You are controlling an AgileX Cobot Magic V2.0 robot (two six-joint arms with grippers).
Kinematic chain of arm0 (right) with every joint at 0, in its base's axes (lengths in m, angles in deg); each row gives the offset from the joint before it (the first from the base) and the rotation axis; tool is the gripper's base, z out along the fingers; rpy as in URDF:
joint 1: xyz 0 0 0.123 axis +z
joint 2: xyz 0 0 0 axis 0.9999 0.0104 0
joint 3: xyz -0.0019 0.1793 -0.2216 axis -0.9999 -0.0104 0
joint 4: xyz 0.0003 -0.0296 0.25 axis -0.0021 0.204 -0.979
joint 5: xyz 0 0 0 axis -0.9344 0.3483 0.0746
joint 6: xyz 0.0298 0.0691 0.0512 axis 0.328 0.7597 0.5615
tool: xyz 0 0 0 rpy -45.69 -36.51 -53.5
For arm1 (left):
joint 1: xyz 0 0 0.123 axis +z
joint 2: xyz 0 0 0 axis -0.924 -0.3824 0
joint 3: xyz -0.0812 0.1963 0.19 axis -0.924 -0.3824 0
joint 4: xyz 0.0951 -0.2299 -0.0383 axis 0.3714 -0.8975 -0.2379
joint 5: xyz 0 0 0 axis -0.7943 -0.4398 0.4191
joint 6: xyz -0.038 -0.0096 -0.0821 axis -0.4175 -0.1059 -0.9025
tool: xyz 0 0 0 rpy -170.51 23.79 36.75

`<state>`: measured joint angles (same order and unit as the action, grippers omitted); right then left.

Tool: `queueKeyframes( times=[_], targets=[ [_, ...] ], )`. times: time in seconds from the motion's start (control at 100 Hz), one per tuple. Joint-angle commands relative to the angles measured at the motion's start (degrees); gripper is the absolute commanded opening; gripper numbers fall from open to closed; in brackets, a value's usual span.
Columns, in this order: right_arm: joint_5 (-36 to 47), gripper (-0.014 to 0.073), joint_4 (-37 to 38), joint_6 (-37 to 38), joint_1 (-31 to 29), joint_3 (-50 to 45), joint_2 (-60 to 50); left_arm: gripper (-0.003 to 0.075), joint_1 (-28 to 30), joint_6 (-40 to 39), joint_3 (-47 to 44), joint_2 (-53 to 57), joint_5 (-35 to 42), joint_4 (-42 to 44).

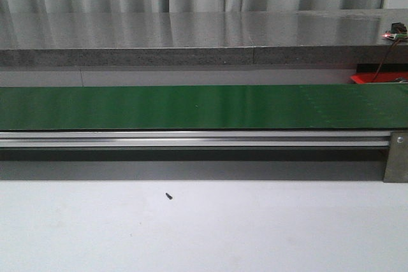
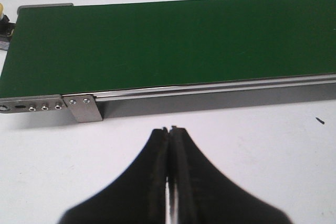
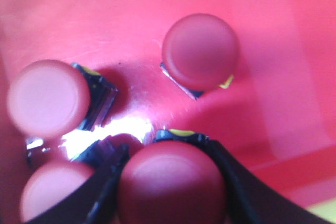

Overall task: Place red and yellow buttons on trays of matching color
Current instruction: 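Carry the red button into the red tray and release it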

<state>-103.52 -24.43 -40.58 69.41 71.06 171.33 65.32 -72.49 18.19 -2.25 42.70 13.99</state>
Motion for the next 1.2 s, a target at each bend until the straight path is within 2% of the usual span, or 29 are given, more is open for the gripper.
queueKeyframes(
  times=[0.0, 0.43, 0.5, 0.62, 0.72, 1.19],
  targets=[
    [4.2, 0.0142, -0.4, 0.0, -0.5, 1.5, -1.9, -0.002, -0.5, -0.6, 1.4, 0.0, 3.4, -0.6],
    [6.5, 0.015, -2.8, 0.0, -0.5, 1.8, 1.4, -0.002, -0.5, -0.6, 1.4, 0.0, 3.4, -0.6],
    [6.5, 0.0192, -2.8, 0.0, -0.6, 1.9, 1.4, -0.002, -0.5, -0.6, 1.4, 0.0, 3.4, -0.6],
    [6.3, 0.0333, -2.8, 0.0, -0.7, 1.9, 1.4, -0.002, -0.5, -0.6, 1.4, 0.0, 3.4, -0.6],
    [6.3, 0.0407, -2.8, 0.0, -0.7, 1.9, 1.3, -0.002, -0.5, -0.6, 1.4, 0.0, 3.4, -0.6],
    [6.0, 0.0402, -2.3, -0.1, -2.2, 1.9, -5.6, -0.002, -0.5, -0.6, 1.4, 0.0, 3.4, -0.6]
  ],
)
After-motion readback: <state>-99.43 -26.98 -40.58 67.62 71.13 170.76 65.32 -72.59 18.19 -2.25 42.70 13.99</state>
